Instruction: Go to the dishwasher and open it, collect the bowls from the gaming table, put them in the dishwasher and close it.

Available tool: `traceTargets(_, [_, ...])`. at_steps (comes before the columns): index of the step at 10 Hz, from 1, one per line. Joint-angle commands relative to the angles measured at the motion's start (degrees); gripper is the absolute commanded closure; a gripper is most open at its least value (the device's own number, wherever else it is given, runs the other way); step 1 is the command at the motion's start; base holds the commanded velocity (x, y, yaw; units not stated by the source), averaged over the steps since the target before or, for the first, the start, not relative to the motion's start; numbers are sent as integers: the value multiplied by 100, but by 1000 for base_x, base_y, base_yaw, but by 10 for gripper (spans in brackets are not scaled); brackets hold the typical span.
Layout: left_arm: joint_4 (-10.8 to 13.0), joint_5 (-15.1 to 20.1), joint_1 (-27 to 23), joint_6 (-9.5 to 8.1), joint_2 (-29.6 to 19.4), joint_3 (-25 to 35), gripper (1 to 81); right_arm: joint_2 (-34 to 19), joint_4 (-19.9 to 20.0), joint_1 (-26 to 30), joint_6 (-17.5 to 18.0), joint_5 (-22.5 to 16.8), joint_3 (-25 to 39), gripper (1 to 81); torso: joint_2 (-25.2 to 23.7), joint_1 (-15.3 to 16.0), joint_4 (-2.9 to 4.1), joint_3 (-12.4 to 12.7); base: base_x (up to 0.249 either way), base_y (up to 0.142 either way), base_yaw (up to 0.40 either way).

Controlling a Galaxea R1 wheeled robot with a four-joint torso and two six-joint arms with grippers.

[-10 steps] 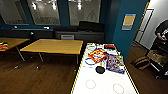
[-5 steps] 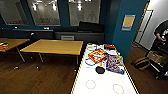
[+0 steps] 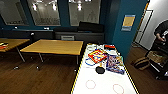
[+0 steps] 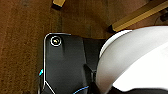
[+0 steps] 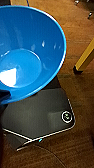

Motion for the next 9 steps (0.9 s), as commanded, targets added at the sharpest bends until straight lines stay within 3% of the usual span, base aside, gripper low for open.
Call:
traceTargets(1, [88,-45,-50,31,48,-304,811,-26,-262,120,21,-335,-108,811,0,5,0,158,0,0,0])
traceTargets(2, [79,-10,-42,22,75,-304,811,1,-297,120,21,-424,-108,811,0,5,0,15,0,0,0])
traceTargets(3, [79,85,-33,-22,136,-304,811,36,-306,120,21,-476,-108,811,0,5,0,61,0,0,0])
traceTargets(5, [18,815,-33,-4,373,-313,811,202,-341,155,-32,-950,-125,811,-4,5,0,83,0,0,0])
traceTargets(7, [9,1115,-77,-13,497,-348,811,274,-350,208,-41,-1242,-117,811,-4,5,0,85,0,0,0])
traceTargets(8, [-18,1686,-94,-4,672,-427,811,370,-350,244,-50,-1593,-126,811,-4,5,0,85,0,0,0])
traceTargets(9, [-18,1958,-112,-4,820,-549,811,458,-341,287,-59,-1785,-126,811,-4,5,0,85,0,0,0])
